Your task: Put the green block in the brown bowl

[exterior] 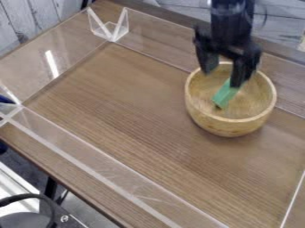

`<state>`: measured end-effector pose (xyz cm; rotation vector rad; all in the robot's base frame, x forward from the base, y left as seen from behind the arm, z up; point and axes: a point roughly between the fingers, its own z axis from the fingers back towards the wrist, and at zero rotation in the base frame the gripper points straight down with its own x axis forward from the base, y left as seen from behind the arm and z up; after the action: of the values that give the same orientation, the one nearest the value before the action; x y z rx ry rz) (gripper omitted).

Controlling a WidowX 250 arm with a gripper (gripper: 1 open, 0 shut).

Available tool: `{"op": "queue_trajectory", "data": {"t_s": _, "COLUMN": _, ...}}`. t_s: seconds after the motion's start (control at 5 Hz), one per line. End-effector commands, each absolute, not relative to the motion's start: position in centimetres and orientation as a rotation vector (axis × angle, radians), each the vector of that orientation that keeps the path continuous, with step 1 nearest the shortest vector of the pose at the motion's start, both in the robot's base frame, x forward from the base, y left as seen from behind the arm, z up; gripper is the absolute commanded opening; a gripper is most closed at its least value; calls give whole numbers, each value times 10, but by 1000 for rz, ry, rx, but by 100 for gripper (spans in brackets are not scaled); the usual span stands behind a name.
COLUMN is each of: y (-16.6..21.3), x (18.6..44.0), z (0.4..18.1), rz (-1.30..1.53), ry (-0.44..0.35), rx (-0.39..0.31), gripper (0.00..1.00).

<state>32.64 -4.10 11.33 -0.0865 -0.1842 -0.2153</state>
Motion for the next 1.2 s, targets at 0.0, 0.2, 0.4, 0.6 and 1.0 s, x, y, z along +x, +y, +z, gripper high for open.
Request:
{"op": "queue_trajectory", "data": {"t_s": 0.0, "y": -12, "x": 332, "z": 168, "rz": -164, "ry": -284, "rx": -87, "gripper": 100}}
{"op": "queue_trajectory", "data": {"t_s": 0.2, "y": 21, "x": 325, "z": 197, "rz": -104, "ry": -294, "rx": -91, "gripper": 100}}
{"op": "queue_trajectory", "data": {"t_s": 0.4, "y": 69, "x": 316, "z": 204, "rz": -24, "ry": -262, "rx": -65, "gripper": 100}}
{"op": "queue_trajectory", "data": {"t_s": 0.6, "y": 103, "x": 303, "z": 187, "rz": 15, "ry": -281, "rx": 3, "gripper": 100}}
{"op": "queue_trajectory", "data": {"t_s": 1.0, "y": 104, "x": 285, "z": 143, "rz": -26, "ry": -225, "rx": 85, "gripper": 100}}
